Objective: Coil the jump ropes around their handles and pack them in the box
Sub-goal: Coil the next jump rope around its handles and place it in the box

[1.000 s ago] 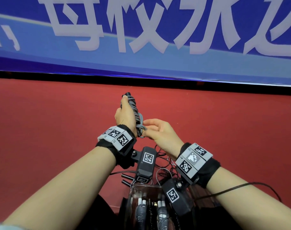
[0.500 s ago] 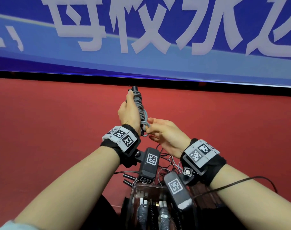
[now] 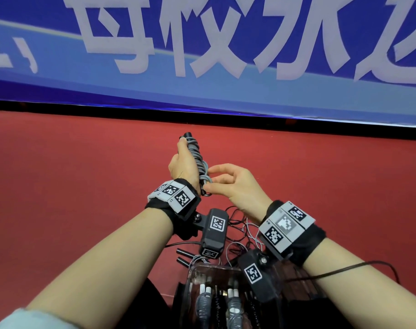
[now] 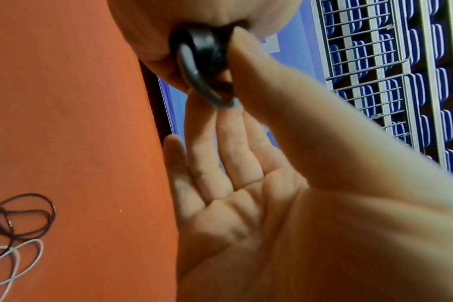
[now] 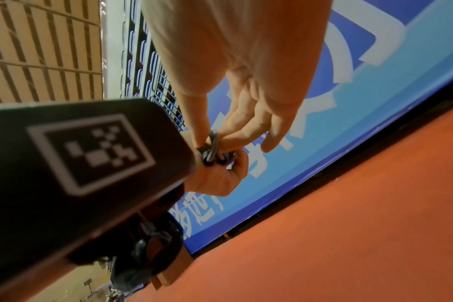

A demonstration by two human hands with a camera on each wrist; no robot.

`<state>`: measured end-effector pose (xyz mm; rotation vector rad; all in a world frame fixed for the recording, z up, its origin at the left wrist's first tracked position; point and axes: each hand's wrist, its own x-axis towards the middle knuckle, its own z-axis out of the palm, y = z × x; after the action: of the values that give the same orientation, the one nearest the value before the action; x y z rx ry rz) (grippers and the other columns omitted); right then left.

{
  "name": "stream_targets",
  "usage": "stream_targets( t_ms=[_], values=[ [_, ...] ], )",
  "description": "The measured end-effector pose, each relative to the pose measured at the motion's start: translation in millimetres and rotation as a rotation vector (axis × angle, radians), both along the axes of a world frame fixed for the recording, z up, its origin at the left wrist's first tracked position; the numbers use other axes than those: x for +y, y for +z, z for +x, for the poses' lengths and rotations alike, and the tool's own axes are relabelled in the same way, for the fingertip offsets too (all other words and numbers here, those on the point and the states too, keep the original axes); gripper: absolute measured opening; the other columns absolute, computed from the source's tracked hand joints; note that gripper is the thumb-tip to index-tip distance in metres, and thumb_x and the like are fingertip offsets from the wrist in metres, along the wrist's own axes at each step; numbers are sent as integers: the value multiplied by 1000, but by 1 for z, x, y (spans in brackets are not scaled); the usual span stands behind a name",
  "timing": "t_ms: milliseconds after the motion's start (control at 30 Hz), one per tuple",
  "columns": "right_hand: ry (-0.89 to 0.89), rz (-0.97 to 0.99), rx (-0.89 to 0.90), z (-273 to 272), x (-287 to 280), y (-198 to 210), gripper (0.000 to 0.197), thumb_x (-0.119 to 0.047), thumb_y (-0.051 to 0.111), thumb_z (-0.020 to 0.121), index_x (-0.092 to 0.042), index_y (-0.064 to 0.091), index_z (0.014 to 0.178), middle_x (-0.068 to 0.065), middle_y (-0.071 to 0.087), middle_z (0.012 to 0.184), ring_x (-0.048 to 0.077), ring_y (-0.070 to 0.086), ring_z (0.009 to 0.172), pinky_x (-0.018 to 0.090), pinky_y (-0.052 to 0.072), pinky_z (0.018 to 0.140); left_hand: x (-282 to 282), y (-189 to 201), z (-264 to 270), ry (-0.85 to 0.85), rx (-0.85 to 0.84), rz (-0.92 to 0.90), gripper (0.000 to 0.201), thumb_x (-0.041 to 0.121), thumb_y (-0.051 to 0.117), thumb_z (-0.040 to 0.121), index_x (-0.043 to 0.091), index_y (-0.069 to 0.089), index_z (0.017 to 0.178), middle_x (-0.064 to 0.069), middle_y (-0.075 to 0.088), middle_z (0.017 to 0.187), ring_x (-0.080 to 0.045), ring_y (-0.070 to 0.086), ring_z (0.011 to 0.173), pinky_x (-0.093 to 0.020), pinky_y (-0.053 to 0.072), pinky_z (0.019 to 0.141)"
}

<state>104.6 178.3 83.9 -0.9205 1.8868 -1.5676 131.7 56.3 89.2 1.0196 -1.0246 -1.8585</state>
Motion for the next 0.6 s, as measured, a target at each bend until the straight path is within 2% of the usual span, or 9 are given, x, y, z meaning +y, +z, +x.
stream_targets(
  t_ms=[100, 167, 200, 267, 333, 433, 600],
  values=[
    [-9, 19, 83, -4, 2, -1, 30, -15, 81, 76, -28, 69, 100, -7, 68, 83, 14, 65, 73, 41, 53, 88, -2, -1, 0, 11, 10, 34, 62, 61, 55, 71, 5, 64, 95, -10, 63, 76, -28, 62, 66, -41, 55, 69],
    [-23, 27, 160, -4, 4, 0, 30, -18, 81, 75, -36, 70, 97, -8, 62, 97, 15, 66, 73, 41, 53, 86, -4, -4, 1, -8, 18, 88, 53, 56, 54, 84, 4, 61, 94, -9, 59, 68, -25, 58, 55, -33, 49, 56],
    [-19, 20, 189, -5, 5, 0, 30, -19, 81, 76, -38, 70, 97, -7, 58, 104, 14, 68, 78, 39, 54, 86, -4, -5, 1, -30, 24, 118, 49, 53, 52, 88, 5, 59, 92, -8, 56, 66, -23, 55, 51, -29, 45, 52],
    [2, -12, 223, -4, 6, -1, 30, -18, 80, 77, -36, 71, 99, -8, 57, 112, 9, 68, 92, 32, 54, 91, -2, -5, 1, -66, 32, 146, 46, 51, 50, 91, 6, 57, 88, -7, 55, 64, -21, 54, 47, -26, 43, 48],
    [21, -32, 221, -4, 6, -2, 30, -15, 79, 77, -35, 71, 100, -9, 64, 112, 4, 66, 98, 31, 53, 94, 1, -3, 1, -68, 32, 133, 44, 50, 51, 92, 6, 57, 85, -7, 56, 63, -21, 55, 48, -26, 45, 50],
    [16, -35, 194, -5, 7, -3, 30, -15, 80, 78, -30, 73, 103, -7, 73, 102, 2, 68, 94, 29, 54, 93, 0, -1, 1, -78, 33, 125, 44, 49, 54, 90, 6, 57, 81, -6, 55, 55, -21, 54, 44, -27, 46, 51],
    [-43, -85, 221, -6, 6, -7, 19, -16, 77, 81, -20, 76, 100, -5, 74, 93, 5, 70, 85, 20, 54, 83, 2, 2, 2, -71, 18, 138, 42, 46, 57, 88, 5, 57, 80, -7, 54, 55, -20, 52, 39, -26, 45, 47]
  ],
)
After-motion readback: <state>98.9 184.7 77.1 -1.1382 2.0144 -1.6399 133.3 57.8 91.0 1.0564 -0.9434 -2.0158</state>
